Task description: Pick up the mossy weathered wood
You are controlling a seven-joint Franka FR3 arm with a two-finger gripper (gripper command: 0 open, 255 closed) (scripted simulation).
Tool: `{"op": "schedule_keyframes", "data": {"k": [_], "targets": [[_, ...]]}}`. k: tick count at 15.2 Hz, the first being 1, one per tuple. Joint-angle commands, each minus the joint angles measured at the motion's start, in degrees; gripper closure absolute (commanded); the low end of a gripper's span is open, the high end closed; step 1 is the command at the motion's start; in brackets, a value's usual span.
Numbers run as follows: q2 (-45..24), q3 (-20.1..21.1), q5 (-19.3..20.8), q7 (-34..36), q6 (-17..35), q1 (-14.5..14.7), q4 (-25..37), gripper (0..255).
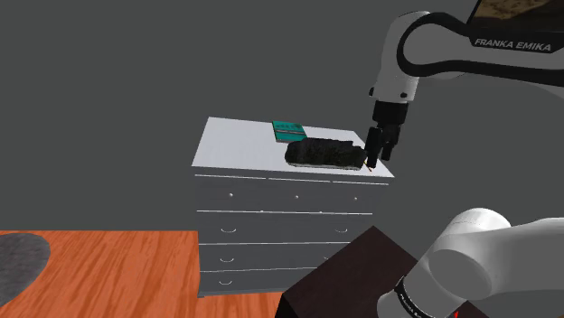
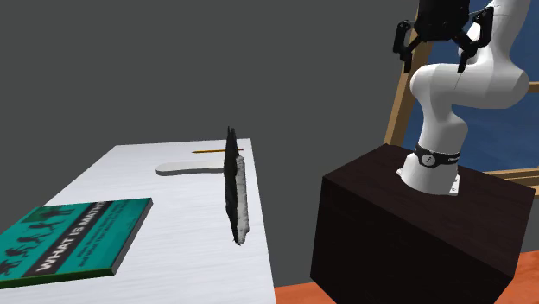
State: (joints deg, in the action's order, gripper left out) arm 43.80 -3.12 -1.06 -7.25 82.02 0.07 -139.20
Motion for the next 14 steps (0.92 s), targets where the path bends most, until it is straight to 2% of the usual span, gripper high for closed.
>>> {"op": "schedule_keyframes", "data": {"k": [1, 8, 14], "targets": [[0.0, 0.0, 0.0, 0.0, 0.0, 0.0, 0.0, 0], [-9.1, -9.1, 6.4, -16.5, 8.3, 0.4, 2.3, 0], [-20.1, -16.0, 8.3, -30.5, 15.2, 1.7, 7.7, 0]]}}
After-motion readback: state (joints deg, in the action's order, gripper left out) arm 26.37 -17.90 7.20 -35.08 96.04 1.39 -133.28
